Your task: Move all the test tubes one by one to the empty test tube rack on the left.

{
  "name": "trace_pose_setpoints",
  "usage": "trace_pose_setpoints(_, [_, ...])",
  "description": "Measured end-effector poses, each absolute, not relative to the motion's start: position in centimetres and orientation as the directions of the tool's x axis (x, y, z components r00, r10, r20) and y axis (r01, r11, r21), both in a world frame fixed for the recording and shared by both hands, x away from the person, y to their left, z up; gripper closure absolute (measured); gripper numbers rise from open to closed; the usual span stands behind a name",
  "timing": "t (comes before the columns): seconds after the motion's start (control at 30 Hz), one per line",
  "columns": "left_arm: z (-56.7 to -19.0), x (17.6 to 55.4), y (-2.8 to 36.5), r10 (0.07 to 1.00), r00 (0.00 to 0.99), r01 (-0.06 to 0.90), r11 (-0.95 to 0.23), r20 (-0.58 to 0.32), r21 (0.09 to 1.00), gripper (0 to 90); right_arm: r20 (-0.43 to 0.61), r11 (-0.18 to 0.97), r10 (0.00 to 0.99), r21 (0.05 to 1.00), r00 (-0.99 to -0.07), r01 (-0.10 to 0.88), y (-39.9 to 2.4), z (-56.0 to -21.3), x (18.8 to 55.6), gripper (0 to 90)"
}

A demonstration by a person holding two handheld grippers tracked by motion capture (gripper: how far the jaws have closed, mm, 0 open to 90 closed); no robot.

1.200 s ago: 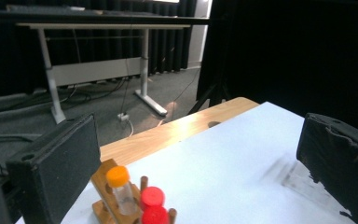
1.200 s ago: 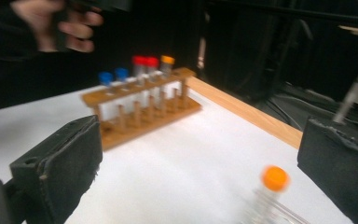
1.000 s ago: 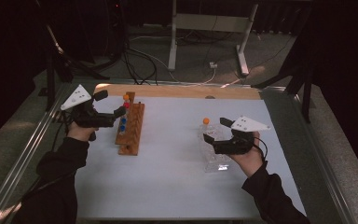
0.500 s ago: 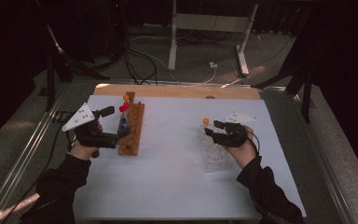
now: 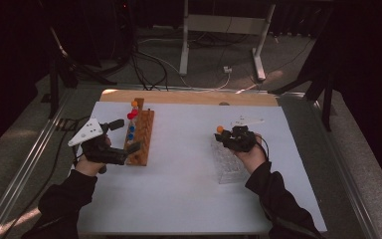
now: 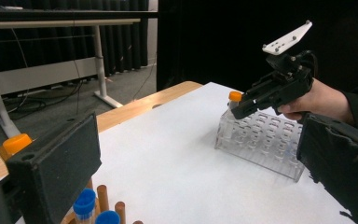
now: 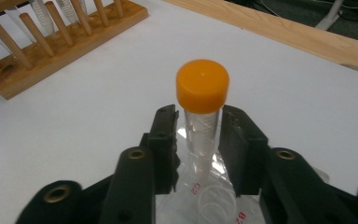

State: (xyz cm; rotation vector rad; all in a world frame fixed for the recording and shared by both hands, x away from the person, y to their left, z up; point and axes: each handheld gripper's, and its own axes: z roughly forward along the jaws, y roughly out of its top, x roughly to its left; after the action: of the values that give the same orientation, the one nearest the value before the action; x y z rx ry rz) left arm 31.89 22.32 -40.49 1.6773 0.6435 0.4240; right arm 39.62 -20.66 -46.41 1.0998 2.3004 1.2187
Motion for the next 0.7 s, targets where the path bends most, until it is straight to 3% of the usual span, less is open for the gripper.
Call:
trace_pose_setpoints(0.37, [-40.4,32.0,22.1,0.619,0.783,0.184,-0.122,-0.070,0.975,0.6,0.023,0.365,0.758,0.813,-0.652,0.453,-20.7,-45.3,39.3,75.0])
trace_pose_setpoints(0.7, [-39.7,32.0,21.9,0.609,0.789,0.185,-0.121,-0.074,0.975,0.6,-0.016,0.345,0.751,0.862,-0.660,0.371,-21.4,-41.1,38.1,75.1])
